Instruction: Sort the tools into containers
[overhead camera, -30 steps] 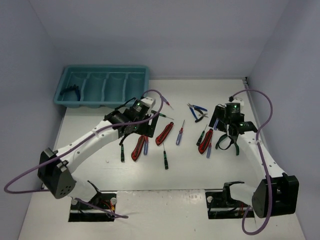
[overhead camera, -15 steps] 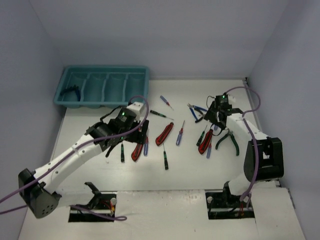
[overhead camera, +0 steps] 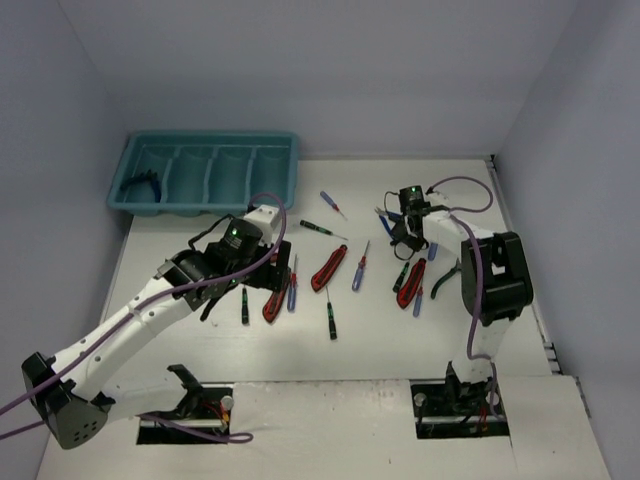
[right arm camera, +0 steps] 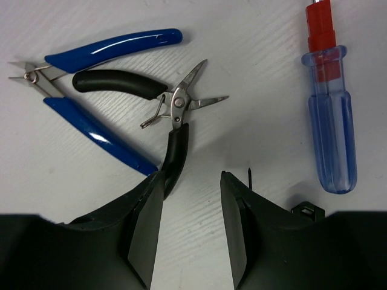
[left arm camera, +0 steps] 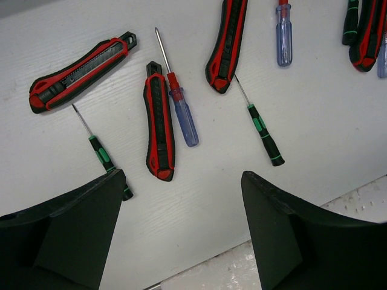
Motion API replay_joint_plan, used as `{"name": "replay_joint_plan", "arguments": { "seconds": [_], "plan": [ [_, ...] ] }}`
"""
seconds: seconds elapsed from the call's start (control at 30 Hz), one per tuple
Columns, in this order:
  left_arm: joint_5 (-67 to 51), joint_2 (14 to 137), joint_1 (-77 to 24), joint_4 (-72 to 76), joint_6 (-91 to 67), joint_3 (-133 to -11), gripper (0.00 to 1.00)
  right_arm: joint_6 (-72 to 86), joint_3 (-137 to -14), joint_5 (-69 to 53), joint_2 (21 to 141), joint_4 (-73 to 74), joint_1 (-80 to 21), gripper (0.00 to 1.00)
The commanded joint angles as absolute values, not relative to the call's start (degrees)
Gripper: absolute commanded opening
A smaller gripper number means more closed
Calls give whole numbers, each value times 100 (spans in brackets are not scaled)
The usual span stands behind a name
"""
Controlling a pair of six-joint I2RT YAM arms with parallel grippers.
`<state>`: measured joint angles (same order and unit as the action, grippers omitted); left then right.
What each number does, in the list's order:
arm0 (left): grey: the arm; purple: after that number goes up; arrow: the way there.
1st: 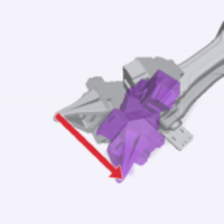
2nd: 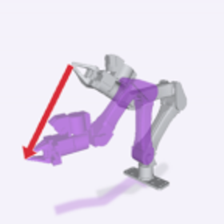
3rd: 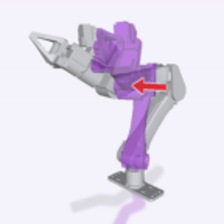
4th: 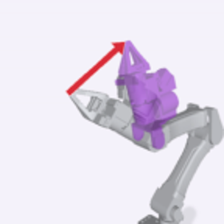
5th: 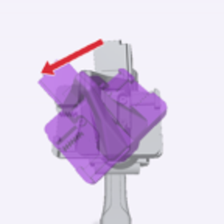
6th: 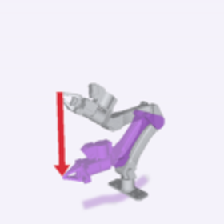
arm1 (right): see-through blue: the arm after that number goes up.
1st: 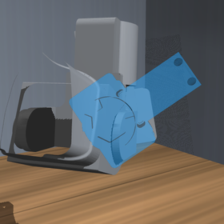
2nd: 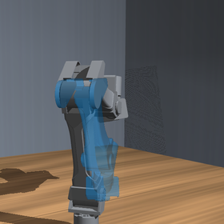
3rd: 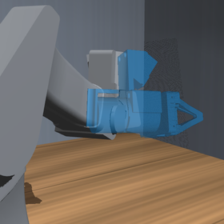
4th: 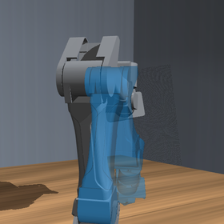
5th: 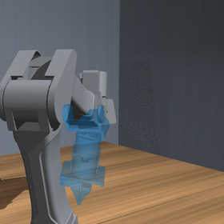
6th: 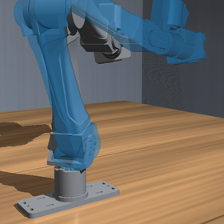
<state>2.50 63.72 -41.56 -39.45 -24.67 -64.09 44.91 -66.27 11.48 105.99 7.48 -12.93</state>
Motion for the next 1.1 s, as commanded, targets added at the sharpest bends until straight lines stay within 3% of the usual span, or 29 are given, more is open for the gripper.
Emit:
{"name": "replay_joint_plan", "arguments": {
  "seconds": [0.0,0.4,0.53,0.73,1.07],
  "plan": [
    [190,6190,-4152,-3941,-2517,-6434,74,5008,-6903,1741,10714,686,-1297,38],
    [158,6176,-4157,-3946,-2566,-6407,74,5221,-6992,1797,11111,686,-1292,36],
    [164,6155,-4157,-3946,-2581,-6400,75,5231,-6915,1824,11099,686,-1292,26],
    [152,6139,-4157,-3944,-2551,-6473,74,5008,-6814,1940,10683,694,-1292,3],
    [0,6457,-4145,-4029,-2015,-7392,74,3312,-6677,1524,9047,694,-1453,0]
  ]
}}
